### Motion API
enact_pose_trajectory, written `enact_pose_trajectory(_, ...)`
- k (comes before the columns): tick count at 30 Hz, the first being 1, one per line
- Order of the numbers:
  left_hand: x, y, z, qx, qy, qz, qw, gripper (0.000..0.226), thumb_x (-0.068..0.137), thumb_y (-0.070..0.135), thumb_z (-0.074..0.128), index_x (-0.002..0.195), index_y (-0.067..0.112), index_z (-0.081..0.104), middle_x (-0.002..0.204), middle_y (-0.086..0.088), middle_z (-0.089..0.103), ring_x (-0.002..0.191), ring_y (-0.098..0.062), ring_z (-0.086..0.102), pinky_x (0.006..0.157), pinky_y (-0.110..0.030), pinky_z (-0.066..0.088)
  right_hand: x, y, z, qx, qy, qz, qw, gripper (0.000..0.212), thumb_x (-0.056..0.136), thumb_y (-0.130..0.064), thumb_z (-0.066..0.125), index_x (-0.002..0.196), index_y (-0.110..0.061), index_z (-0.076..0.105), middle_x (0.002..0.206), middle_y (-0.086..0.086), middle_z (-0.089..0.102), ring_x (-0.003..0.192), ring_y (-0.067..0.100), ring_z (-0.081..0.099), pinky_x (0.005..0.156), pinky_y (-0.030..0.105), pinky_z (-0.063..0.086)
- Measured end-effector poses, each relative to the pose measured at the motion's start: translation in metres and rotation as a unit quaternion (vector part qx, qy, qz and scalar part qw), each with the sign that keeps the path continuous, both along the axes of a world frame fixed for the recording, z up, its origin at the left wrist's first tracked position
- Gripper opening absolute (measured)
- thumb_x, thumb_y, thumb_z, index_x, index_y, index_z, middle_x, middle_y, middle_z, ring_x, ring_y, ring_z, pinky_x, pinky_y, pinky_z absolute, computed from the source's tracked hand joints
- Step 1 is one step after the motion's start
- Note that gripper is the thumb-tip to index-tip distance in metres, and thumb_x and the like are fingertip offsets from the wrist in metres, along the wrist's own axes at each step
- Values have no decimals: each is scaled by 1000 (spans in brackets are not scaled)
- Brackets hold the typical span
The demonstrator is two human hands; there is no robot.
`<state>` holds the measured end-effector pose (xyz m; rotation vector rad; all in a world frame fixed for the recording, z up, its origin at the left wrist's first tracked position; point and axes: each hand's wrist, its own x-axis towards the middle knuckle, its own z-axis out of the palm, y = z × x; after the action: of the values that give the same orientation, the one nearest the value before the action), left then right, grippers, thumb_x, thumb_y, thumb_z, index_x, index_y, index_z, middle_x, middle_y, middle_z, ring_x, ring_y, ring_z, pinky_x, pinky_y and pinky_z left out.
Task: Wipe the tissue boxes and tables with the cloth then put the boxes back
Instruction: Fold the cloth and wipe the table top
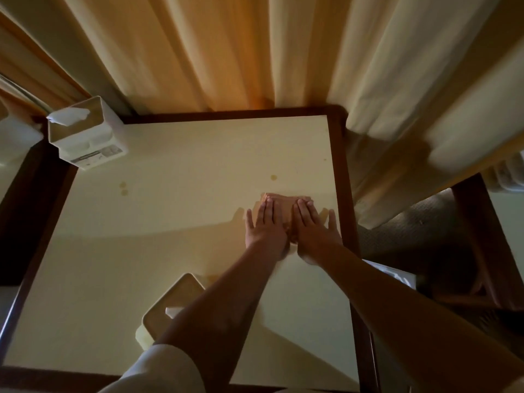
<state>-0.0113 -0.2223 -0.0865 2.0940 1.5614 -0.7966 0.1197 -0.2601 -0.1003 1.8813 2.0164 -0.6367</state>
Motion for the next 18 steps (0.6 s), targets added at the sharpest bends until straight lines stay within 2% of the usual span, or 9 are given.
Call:
enact_pose_trajectory(8, 11, 91, -3, -2, 1, 2, 1000, 93, 108, 41, 39, 157, 6, -32, 168, -14, -35, 158, -29, -28, 126, -60, -13, 4, 93, 2, -8, 0, -6, 1000, 93, 105, -39, 45, 160, -11, -25, 169, 4, -30, 156, 24, -27, 124, 65, -5)
enact_pose_trajectory(18, 40, 188, -15, 32, -49, -3, 998, 99, 107, 51, 43, 160, 8, -28, 170, -12, -33, 158, -27, -27, 125, -61, -14, 38, 187, -7, 7, 19, -41, 999, 92, 105, -44, 43, 161, -14, -24, 169, 1, -31, 155, 21, -29, 123, 67, -8)
